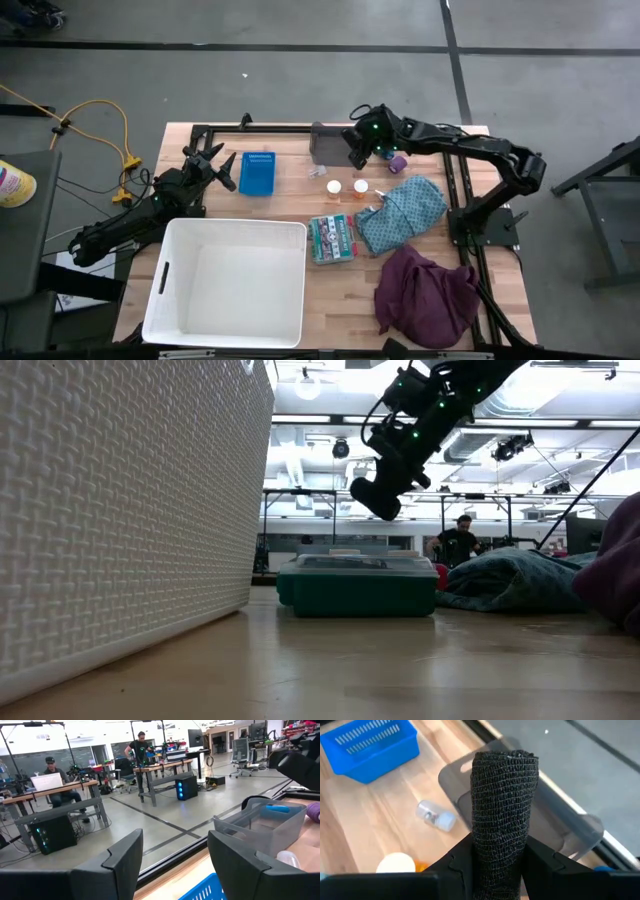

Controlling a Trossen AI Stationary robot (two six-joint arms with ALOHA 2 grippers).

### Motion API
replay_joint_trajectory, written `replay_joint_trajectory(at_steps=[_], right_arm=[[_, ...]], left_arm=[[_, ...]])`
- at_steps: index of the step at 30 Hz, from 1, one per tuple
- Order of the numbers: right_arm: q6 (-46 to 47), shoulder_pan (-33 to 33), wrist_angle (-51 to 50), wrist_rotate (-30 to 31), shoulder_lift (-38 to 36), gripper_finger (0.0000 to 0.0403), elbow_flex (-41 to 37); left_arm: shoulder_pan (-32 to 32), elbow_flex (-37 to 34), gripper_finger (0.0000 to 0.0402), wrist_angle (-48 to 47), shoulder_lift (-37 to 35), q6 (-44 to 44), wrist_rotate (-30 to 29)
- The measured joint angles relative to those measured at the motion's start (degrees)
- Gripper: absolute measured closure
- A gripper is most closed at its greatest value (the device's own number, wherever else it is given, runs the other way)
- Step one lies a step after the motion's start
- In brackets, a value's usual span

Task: Pick & place medical supplies in basket/bin
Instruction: Put the black bandage into the black bin

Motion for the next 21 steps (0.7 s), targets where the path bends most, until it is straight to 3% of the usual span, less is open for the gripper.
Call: replay_joint_trajectory(at_steps=[8,21], right_arm=[[-1.07,-0.28,2.67,3.28,2.06,0.0287,1.42],[-2.98,-3.39,-2.56,3.27,16.21,0.0287,14.3]], left_arm=[[-0.02,0.0,0.0185,0.01,0.01,-0.01,0.11],[-0.02,0.0,0.0185,0.07,0.02,0.0,0.09]])
